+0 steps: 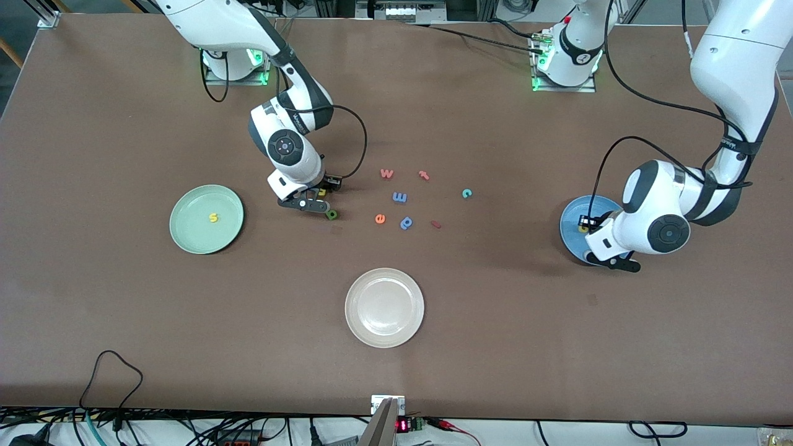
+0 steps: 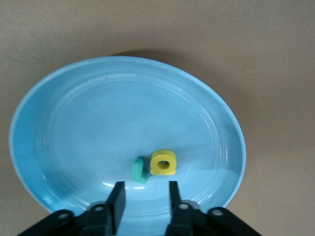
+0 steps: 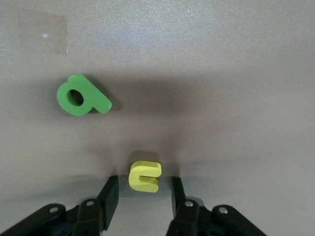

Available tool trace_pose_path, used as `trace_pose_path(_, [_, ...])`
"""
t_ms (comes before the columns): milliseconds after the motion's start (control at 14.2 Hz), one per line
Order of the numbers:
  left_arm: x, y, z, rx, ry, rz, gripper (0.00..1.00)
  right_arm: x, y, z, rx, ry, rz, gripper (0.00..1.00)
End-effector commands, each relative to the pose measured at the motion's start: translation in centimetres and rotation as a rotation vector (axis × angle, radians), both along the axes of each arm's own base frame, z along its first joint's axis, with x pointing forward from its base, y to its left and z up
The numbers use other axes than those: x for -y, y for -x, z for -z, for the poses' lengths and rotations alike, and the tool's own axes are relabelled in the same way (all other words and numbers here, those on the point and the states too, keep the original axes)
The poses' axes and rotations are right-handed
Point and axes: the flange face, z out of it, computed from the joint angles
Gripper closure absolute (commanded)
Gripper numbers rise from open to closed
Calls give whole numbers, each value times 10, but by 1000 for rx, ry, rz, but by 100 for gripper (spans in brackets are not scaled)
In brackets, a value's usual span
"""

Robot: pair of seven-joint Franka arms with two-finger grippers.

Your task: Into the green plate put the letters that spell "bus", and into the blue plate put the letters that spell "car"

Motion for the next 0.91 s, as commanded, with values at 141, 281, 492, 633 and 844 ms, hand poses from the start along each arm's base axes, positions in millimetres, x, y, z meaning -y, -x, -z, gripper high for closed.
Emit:
trace_pose_path(141, [41,9,-58,9,-31,72,0,-2,-2,1,6,-1,15,51])
trace_pose_path(281, [83,20,-69,-4,-46,34,0,-2,-1,2,5,0,13,63])
trace_pose_path(492, [163,48,-70,15,-99,-158,0,-1,-3,1,6,-1,13,75])
trace_pose_path(633, [197,54,-54,26,-52,-220,0,1,-4,1,6,-2,16,81])
trace_pose_path(844, [264,90,-36,111,32,-233,0,1,-5,1,7,-2,13,86])
